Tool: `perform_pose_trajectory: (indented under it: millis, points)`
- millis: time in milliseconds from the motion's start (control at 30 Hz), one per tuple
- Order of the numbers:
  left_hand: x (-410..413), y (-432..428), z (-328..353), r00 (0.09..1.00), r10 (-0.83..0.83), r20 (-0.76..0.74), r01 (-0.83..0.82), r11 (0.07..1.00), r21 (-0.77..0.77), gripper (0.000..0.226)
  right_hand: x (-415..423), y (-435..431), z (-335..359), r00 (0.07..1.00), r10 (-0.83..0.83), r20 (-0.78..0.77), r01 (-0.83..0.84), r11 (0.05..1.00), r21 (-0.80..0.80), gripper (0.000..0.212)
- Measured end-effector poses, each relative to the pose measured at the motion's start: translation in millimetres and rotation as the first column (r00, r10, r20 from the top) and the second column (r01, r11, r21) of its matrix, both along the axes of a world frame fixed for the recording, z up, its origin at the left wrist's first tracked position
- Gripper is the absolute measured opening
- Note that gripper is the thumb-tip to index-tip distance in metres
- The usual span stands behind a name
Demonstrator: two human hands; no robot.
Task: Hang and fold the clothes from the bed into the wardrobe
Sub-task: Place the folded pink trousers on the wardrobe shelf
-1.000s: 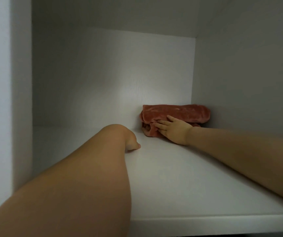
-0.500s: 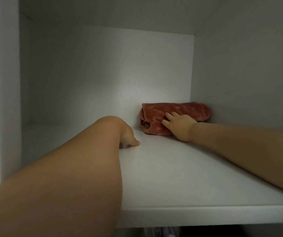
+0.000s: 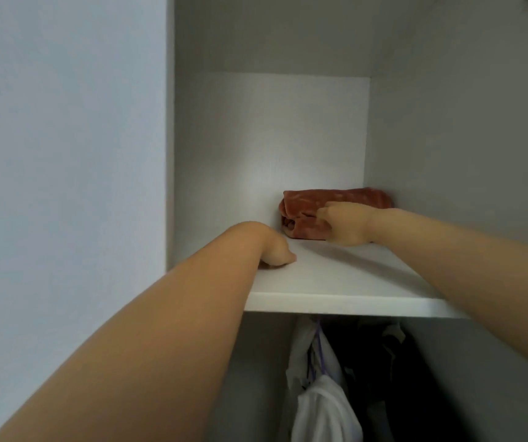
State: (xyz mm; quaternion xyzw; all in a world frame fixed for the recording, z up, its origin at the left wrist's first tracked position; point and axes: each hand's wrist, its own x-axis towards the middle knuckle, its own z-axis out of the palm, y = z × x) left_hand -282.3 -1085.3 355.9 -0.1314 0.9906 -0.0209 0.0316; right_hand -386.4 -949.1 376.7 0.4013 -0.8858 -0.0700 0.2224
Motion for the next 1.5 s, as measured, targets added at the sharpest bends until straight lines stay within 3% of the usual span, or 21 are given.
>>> perform_pose_trajectory:
  millis: [133,167,267,367,467,567,667,800,933,1033,1167,1333,1500]
  points:
    - [44,16,-11,0.998,-0.019,-0.066,0.026,0.994,0.108,0.059,47,8,-8,0.938,-0.051,0.343,0.055,0.999,-0.001,0.035]
    - [54,19,-14,0.995,-0.020,-0.097,0.032,0.991,0.130,0.059,59,10,-12,0.927,-0.065,0.369,0.064,0.998,0.017,0.038]
    - [89,29,-21,0.974,-0.037,-0.222,0.065,0.991,0.118,0.055,91,17,-25,0.945,-0.060,0.321,0.084,0.995,-0.061,0.039]
    - [133,35,-32,0.914,-0.079,-0.397,0.111,0.992,0.058,0.044,122,24,-39,0.944,0.024,0.330,0.079,0.952,-0.297,0.026]
    - [185,40,-43,0.794,-0.158,-0.587,0.232,0.971,0.053,0.030,162,24,-48,0.963,0.099,0.249,0.049,0.848,-0.528,0.021]
    - [253,31,-62,0.669,-0.201,-0.716,0.288,0.958,0.000,0.034,221,6,-62,0.986,0.115,0.120,-0.020,0.802,-0.597,0.023]
    - [306,6,-79,0.633,-0.102,-0.768,0.184,0.983,0.020,0.034,271,-16,-80,0.986,0.149,0.078,-0.067,0.775,-0.628,0.022]
    - [384,-44,-105,0.651,0.077,-0.755,-0.014,0.996,0.089,0.036,349,-67,-109,0.964,0.267,0.001,-0.205,0.743,-0.637,0.022]
    - [462,-98,-136,0.639,0.251,-0.727,-0.197,0.967,0.161,0.038,419,-135,-148,0.898,0.429,0.099,-0.297,0.757,-0.582,0.021]
    - [538,-136,-170,0.628,0.410,-0.662,-0.356,0.907,0.224,0.038,483,-194,-186,0.817,0.557,0.150,-0.426,0.757,-0.496,0.021]
    - [637,-169,-225,0.516,0.619,-0.592,-0.555,0.768,0.320,0.040,575,-258,-232,0.680,0.696,0.231,-0.578,0.702,-0.415,0.023]
    - [747,-167,-308,0.311,0.821,-0.479,-0.729,0.530,0.433,0.043,681,-302,-303,0.462,0.817,0.345,-0.712,0.574,-0.405,0.023]
    - [849,-123,-425,0.110,0.919,-0.378,-0.822,0.298,0.486,0.052,782,-307,-419,0.245,0.784,0.570,-0.807,0.490,-0.328,0.020]
